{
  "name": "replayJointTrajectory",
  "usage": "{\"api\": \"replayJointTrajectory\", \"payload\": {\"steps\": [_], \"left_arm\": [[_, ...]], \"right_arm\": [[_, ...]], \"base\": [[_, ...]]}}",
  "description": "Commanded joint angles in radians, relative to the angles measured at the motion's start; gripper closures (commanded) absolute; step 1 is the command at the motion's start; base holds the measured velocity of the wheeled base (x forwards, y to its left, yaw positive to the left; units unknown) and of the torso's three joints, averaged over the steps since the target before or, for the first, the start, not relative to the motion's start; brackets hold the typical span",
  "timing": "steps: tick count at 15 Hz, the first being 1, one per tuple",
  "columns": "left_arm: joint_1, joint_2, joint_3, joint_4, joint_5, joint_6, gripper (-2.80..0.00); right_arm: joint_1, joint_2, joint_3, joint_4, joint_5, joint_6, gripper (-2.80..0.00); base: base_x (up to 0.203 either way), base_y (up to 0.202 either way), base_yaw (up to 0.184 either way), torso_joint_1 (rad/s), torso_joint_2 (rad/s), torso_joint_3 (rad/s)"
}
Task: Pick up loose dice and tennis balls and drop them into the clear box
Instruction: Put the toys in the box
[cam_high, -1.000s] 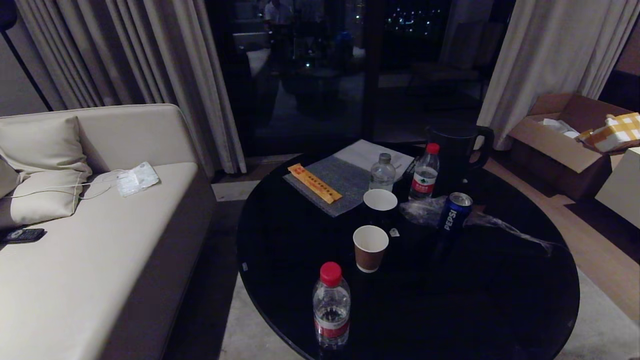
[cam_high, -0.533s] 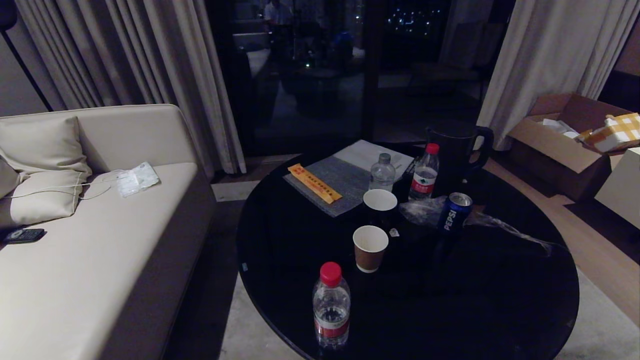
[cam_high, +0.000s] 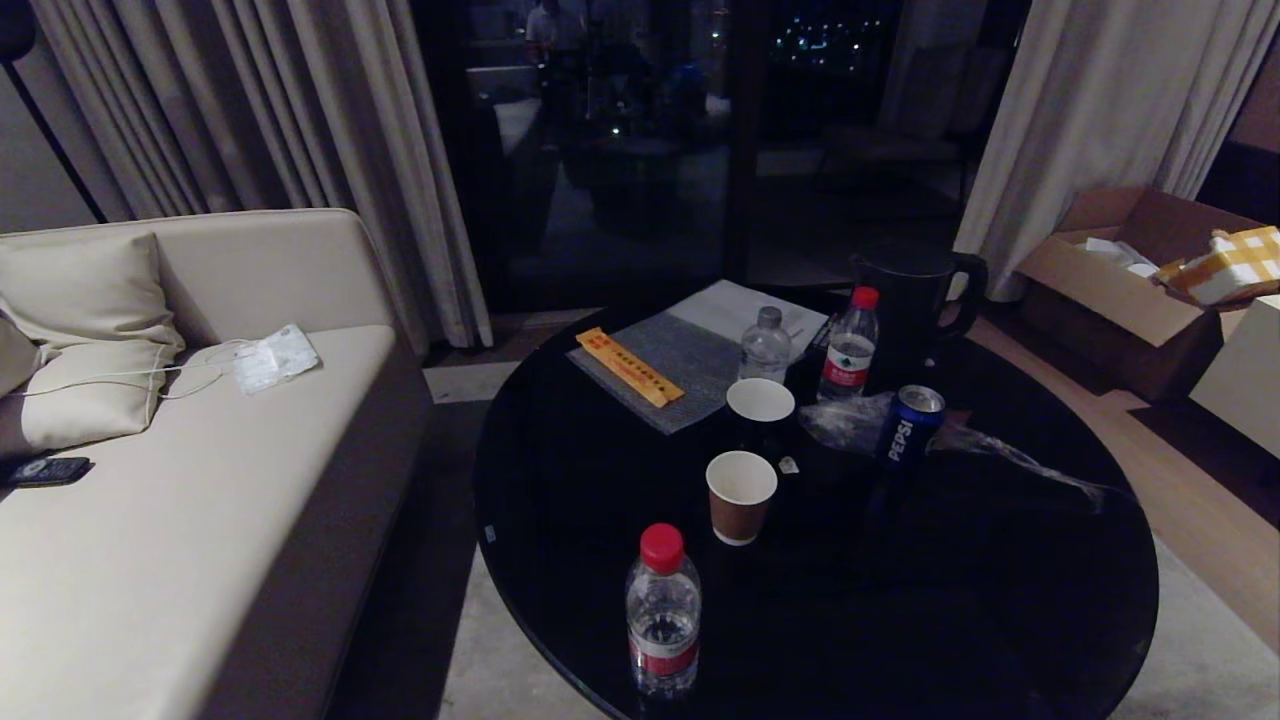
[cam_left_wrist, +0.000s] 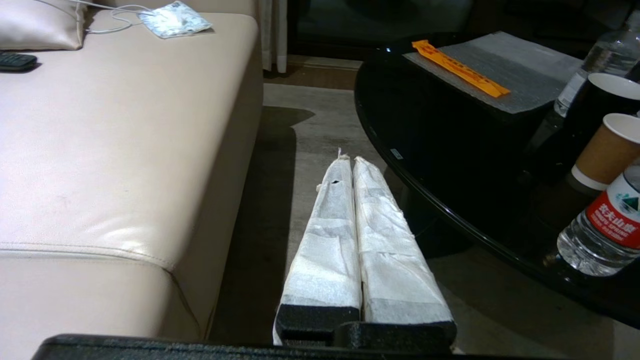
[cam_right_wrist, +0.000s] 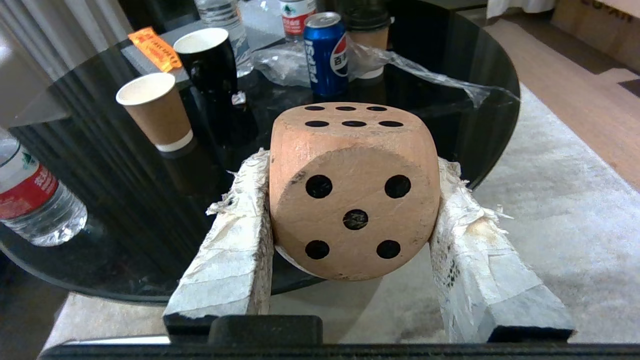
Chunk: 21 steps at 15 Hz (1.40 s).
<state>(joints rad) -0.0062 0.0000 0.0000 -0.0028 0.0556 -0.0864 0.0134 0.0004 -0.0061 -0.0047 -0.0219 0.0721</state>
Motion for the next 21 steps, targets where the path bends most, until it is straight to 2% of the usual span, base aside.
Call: {"api": "replayJointTrajectory", "payload": {"steps": [1,11,16,21], "left_arm": [[0.000,0.002,0.002,0.000,0.001,-0.001,0.00],[0.000,0.002,0.002,0.000,0.003,-0.001,0.00],[0.000,0.002,0.002,0.003,-0.003,0.031,0.00],[0.000,0.002,0.002,0.003,-0.005,0.033,0.00]], "right_arm": [[0.000,0.000,0.006,0.000,-0.003,0.003,0.00],[-0.001,0.000,0.006,0.000,0.001,0.008,0.00],[-0.001,0.000,0.006,0.000,0.001,0.008,0.00],[0.000,0.000,0.006,0.000,0.002,0.008,0.00]], "base": [[0.000,0.000,0.000,0.000,0.00,0.000],[0.000,0.000,0.000,0.000,0.00,0.000],[0.000,0.000,0.000,0.000,0.00,0.000],[0.000,0.000,0.000,0.000,0.00,0.000]]}}
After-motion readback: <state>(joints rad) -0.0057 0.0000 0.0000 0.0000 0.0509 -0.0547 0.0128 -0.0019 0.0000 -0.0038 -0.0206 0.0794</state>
